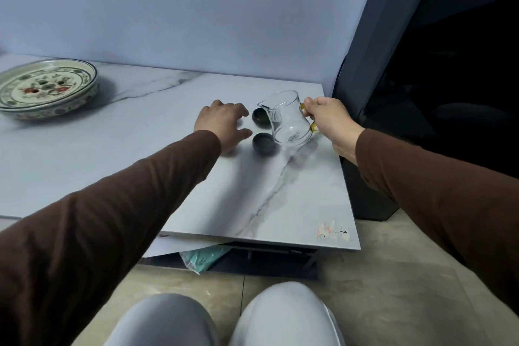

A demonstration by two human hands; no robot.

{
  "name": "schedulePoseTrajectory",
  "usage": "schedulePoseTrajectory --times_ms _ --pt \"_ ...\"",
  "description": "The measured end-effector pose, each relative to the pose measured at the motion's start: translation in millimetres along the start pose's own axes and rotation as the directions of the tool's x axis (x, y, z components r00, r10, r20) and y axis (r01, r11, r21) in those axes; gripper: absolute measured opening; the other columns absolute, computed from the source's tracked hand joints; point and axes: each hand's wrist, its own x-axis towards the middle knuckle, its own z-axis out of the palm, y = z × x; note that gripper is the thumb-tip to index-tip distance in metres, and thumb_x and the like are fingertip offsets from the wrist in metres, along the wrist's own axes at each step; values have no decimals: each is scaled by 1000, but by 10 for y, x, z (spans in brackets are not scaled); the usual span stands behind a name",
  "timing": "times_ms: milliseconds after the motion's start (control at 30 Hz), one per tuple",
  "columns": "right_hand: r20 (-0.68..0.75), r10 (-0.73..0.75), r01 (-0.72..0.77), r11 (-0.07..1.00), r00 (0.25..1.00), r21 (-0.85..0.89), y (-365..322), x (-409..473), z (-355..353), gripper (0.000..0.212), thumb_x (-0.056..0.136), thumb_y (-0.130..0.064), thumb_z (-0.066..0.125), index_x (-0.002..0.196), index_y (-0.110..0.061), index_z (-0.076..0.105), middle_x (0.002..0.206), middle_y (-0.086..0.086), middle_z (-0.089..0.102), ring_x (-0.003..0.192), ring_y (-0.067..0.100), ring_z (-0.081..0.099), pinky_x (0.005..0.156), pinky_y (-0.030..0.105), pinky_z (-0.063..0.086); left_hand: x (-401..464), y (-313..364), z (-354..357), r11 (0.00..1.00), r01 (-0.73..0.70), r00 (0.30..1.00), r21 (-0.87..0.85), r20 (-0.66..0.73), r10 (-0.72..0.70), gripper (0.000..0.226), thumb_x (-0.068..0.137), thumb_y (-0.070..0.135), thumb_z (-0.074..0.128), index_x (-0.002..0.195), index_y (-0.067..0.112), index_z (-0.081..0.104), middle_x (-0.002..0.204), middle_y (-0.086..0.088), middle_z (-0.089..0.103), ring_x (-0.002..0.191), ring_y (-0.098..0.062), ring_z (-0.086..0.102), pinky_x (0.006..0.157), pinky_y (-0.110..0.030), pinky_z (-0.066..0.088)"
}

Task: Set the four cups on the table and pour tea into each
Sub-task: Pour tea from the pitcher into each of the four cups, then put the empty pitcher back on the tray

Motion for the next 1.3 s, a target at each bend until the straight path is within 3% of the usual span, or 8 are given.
schedulePoseTrajectory --times_ms 100,200,333,633,833,1000,1133,1300 --pt "29 -19 18 999 999 42 -90 -81 96 33 100 -39 47 82 -14 60 80 -3 57 72 13 48 69 29 37 -143 -108 -152 1000 4 1000 -4 3 -4 37 84 39 60 119 26 57 122 4 64 118 -24 47 95 -38 39" --pt "50 -38 35 997 998 68 -158 -122 246 34 101 -39 47 74 -19 56 77 -9 57 70 8 49 59 23 35 -241 -274 -231 1000 9 1000 -16 0 -9 35 85 38 62 118 27 58 120 8 64 115 -22 49 92 -36 40" --pt "49 -83 78 992 995 95 -218 -95 497 37 101 -37 47 69 -19 53 62 -7 47 53 6 39 46 16 31 -226 -535 -258 997 41 999 -59 -9 -41 31 87 40 61 115 28 59 114 9 65 109 -20 51 83 -32 41" --pt "69 -152 141 980 986 144 -245 455 1027 38 100 -40 47 66 -23 48 64 -6 44 57 9 35 52 23 28 277 -1214 -76 988 86 996 -131 -9 -88 25 88 38 60 110 26 63 106 6 66 102 -19 57 86 -37 48" --pt "132 -48 29 989 990 144 -386 569 1166 34 102 -35 46 74 -17 51 63 -9 45 55 7 37 51 19 31 342 -1412 -86 967 167 983 -191 104 -149 23 89 36 60 110 26 63 106 7 66 101 -19 57 87 -37 47" --pt "200 48 -76 988 979 137 -812 379 1165 36 102 -31 47 68 -20 48 62 -8 45 60 9 37 62 28 32 184 -1400 -588 957 229 961 -177 195 -194 24 90 38 58 111 28 61 108 9 66 104 -18 54 86 -40 48" --pt "241 96 -136 978 966 156 -1392 120 1069 32 102 -30 47 74 -16 50 64 -4 42 63 11 35 61 28 29 -10 -1298 -1314 950 277 939 -145 249 -236 25 89 37 59 112 28 61 108 8 67 104 -19 54 85 -37 47" --pt "289 130 -171 978 948 119 -2215 -240 1095 35 101 -30 48 67 -21 51 63 -11 47 66 13 41 67 31 33 -310 -1291 -2308 960 269 933 -71 265 -242 29 89 35 60 116 24 61 112 4 67 105 -23 54 85 -35 43"
